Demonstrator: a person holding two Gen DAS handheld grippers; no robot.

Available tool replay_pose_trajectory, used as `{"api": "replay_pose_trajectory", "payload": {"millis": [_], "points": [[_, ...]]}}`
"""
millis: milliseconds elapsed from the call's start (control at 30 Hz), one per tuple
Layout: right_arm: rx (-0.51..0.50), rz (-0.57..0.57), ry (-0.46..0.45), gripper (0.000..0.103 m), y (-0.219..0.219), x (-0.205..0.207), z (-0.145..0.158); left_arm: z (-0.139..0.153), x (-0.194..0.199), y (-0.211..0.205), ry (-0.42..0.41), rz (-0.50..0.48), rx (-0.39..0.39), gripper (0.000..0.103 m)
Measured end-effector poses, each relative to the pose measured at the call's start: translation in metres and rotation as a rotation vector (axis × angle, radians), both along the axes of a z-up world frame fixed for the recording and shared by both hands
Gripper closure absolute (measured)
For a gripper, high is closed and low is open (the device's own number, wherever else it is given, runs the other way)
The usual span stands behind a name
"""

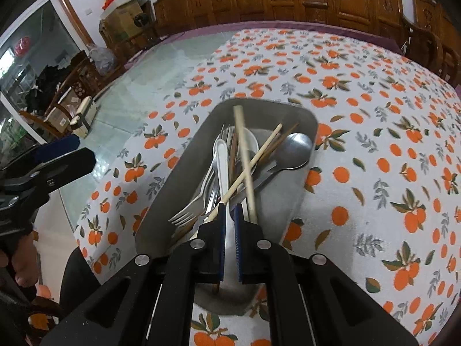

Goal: Organize utensils

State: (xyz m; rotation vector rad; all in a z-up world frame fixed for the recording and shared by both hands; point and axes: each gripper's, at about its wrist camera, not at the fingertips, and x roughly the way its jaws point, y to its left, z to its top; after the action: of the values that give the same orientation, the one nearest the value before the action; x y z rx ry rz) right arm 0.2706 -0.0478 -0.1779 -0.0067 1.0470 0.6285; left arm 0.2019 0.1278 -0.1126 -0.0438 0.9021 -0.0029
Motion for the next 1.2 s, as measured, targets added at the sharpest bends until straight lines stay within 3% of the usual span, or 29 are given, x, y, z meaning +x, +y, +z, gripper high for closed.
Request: {"api": "replay_pose_trajectory", "payload": {"millis": [67,267,533,733,1200], "points": [[0.008,-0.007,-0.024,0.095,-0.007,-0.005,0.009,0.005,-0.003,-0.003,-0.015,0.006,0.008,0.013],[0.035,-0.028,-0.127,0.095,-0.036,-0.032,0.046,0.023,-0.02,-0.019,-0.062,0.004,0.012,0.013],[0.033,-0.131,-0.275,0.029,-0.088,-0.081,0.086,0.039,-0.043,-0.048,-0.096,-0.004,0.054,0.008],[0.014,-0.213,-0.352,0.003,-0.123,-0.115,0.105,0.044,-0.063,-0.076,-0.117,-0.041,0.06,0.008],[0.004,-0.351,-0.412,0.003,-0.173,-0.177,0.12,0.066,-0.113,-0.118,-0.176,-0.092,0.027,0.008]]}}
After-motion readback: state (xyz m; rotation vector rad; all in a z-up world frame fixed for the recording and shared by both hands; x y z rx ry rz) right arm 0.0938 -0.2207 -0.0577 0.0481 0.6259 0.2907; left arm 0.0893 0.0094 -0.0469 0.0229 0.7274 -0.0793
